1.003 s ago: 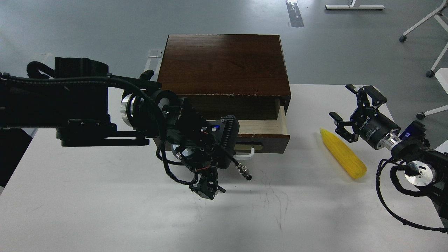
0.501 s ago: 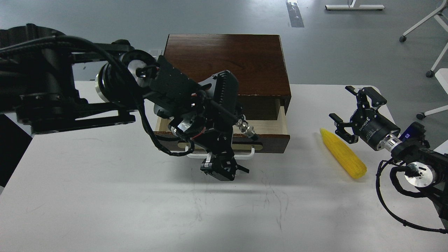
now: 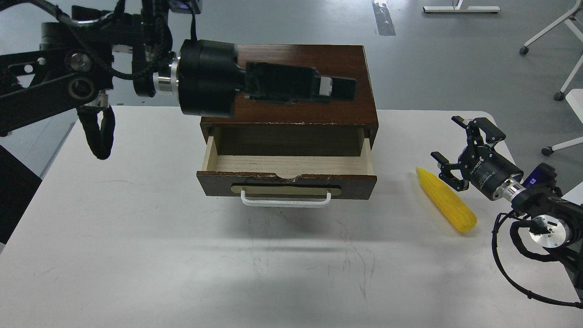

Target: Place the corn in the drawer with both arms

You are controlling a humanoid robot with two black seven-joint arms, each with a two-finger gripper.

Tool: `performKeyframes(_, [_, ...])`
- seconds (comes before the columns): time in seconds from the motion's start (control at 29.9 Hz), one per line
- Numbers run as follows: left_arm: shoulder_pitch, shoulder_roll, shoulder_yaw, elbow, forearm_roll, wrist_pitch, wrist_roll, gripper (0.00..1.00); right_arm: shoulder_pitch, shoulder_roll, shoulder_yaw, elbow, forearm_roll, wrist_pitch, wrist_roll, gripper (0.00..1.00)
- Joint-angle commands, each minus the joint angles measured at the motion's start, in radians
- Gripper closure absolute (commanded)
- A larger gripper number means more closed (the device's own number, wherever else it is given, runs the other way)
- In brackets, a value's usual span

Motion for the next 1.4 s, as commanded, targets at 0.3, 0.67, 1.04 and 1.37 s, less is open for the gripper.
performKeyframes(0.3, [0.442,0.017,-0.187,0.345,-0.390,0.172,-0.001,0.02,0.000,-0.022,-0.002,0.001,0.000,0.000,0.000,0.00])
performKeyframes(0.67, [0.585,-0.096,-0.253,0.593,-0.551,-0.010,-0.001,0.02,0.107,-0.188,-0.007,0.085,-0.231,0.000,0.000,0.00])
performKeyframes(1.04, [0.614,-0.113,-0.282,0.594,-0.550,-0.010,-0.001,0.02,0.239,-0.317,-0.025,0.157,-1.052,0.000,0.000,0.00])
performKeyframes(1.37, [0.646,-0.115,-0.313,0.582,-0.548,-0.010,-0.001,0.02,0.231,-0.311,-0.226,0.179,-1.411,-0.125,0.000,0.00])
